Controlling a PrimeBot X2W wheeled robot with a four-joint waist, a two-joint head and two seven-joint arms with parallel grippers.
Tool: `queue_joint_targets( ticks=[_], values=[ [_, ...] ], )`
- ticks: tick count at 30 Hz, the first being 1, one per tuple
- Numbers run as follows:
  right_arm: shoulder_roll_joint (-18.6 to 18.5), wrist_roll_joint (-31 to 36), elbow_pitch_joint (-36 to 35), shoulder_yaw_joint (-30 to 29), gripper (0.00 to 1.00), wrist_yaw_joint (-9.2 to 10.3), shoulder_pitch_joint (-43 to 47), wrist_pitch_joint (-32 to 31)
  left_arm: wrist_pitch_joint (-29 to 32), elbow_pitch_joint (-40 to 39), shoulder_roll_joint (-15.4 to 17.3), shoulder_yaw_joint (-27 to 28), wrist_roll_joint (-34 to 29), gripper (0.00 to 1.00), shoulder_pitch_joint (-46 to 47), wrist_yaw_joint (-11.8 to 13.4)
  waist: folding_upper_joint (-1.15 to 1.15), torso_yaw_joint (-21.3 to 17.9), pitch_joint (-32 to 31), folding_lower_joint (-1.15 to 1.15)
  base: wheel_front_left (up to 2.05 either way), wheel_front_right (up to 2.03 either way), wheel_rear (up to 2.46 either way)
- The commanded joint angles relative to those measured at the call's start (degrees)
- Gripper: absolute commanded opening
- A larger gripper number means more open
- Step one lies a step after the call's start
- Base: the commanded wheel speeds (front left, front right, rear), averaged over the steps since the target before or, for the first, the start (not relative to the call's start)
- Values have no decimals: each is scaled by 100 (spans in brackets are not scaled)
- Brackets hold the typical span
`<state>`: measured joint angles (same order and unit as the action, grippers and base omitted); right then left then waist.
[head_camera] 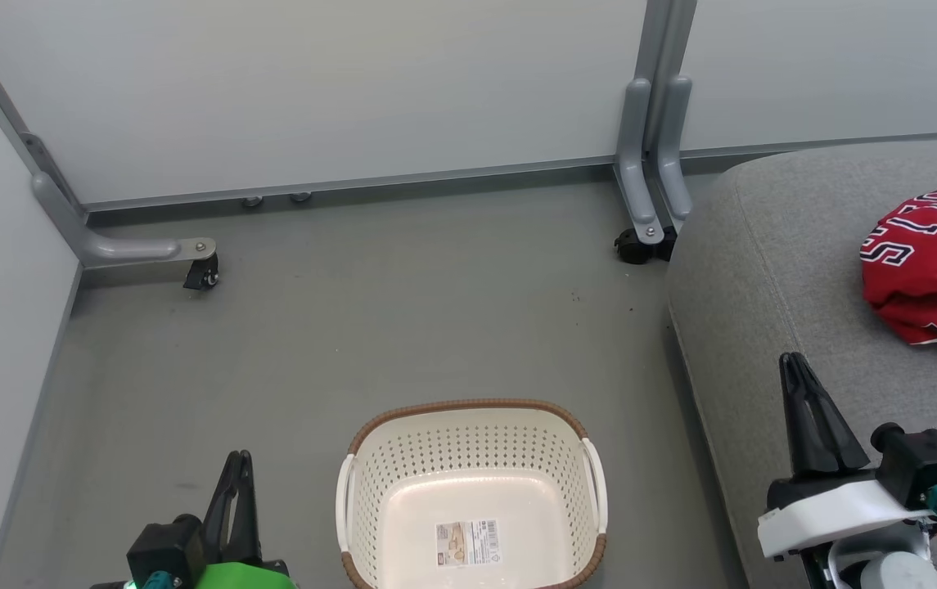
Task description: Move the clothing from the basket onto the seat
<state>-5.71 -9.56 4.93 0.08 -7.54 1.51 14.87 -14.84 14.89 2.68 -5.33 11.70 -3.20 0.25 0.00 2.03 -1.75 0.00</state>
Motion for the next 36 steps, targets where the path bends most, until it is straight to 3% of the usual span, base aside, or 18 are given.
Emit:
queue_joint_targets(
  ticks=[1, 36],
  values=[
    [-10, -242, -46, -32, 0, 0, -80, -58, 61, -58, 8, 63, 257, 0, 65, -29, 0, -3, 2, 0, 0, 0, 0],
    [106, -3572, 338, -299, 0, 3, -394, -927, 915, -93, 17, 523, 3493, 0, 449, -344, 0, -59, 56, 0, 0, 0, 0]
  ],
)
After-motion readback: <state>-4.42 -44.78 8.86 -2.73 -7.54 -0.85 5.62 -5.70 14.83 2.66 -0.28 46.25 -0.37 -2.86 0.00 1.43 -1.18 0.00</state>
